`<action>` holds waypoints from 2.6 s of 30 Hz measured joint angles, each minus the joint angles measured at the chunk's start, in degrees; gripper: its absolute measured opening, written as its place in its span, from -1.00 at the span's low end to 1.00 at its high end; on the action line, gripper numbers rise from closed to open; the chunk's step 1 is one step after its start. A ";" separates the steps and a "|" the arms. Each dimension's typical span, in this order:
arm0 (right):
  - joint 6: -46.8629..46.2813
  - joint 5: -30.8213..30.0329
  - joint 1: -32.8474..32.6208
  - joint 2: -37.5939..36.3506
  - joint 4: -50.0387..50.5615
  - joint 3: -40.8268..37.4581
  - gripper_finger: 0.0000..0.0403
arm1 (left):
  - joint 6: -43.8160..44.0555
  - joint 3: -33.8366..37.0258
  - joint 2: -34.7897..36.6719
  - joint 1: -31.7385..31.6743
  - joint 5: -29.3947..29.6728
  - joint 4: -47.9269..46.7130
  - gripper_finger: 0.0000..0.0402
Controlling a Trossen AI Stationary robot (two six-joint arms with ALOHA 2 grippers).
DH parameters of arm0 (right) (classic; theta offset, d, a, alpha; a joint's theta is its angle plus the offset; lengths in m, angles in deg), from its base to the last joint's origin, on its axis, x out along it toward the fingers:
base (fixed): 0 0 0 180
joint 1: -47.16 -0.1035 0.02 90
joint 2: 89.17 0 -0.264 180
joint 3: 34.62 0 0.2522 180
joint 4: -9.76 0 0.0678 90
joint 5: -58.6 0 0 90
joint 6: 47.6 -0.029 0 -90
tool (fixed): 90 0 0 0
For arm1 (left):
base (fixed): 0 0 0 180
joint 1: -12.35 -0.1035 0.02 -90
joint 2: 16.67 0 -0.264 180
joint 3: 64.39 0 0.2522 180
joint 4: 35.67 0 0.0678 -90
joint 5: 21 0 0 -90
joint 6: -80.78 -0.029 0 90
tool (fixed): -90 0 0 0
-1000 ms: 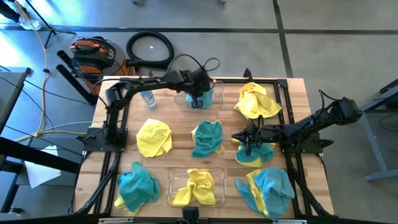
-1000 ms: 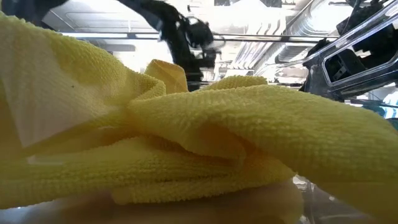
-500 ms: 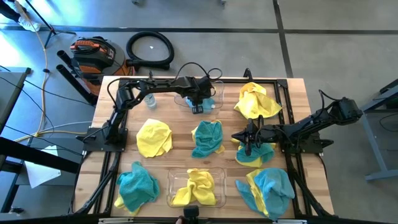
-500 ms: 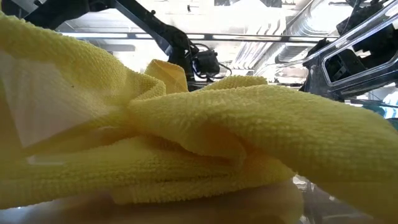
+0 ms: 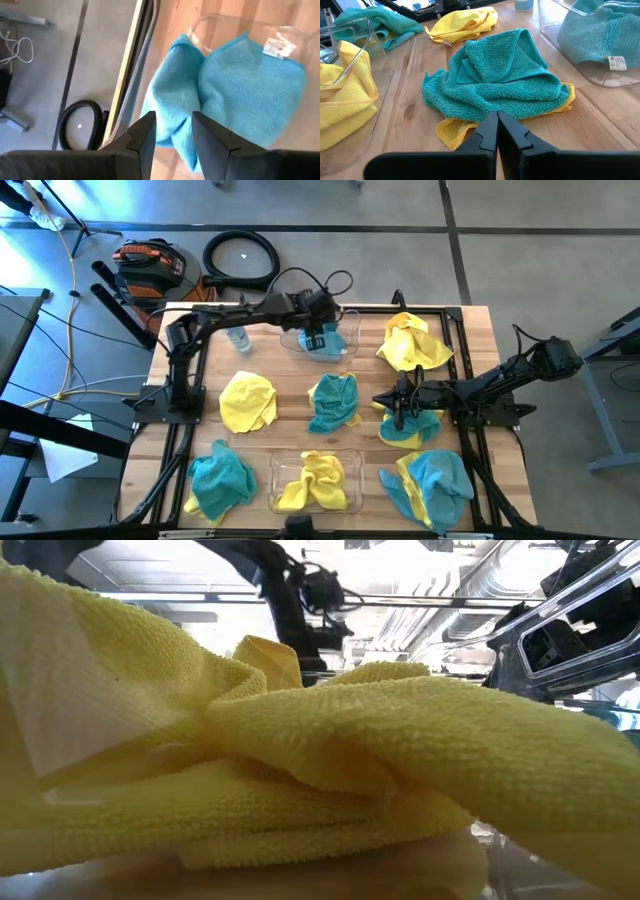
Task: Sort microfiber towel by color & place in baskets
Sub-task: Put the blue towel into the top transparent bin
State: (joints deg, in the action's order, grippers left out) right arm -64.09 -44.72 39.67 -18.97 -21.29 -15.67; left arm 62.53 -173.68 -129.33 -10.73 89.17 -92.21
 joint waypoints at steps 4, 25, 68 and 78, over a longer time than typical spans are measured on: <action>0.00 0.00 0.00 0.01 0.00 0.00 -1.00 | 1.45 0.00 2.98 0.83 -3.87 -4.60 -0.43; -0.13 0.00 0.02 0.00 -0.02 0.00 -1.00 | 18.01 28.62 28.37 14.19 -10.62 5.40 -0.43; -4.52 -1.64 0.19 -0.09 72.19 41.21 -1.00 | 25.43 78.03 74.58 35.53 7.66 38.54 -0.43; -23.87 -0.16 -6.55 -0.12 109.04 52.24 -1.00 | 25.04 78.03 75.49 35.49 7.66 37.95 -0.43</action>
State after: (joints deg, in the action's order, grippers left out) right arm -87.95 -44.88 33.12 -19.09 87.75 36.57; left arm 87.57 -95.65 -53.84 24.76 96.83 -54.27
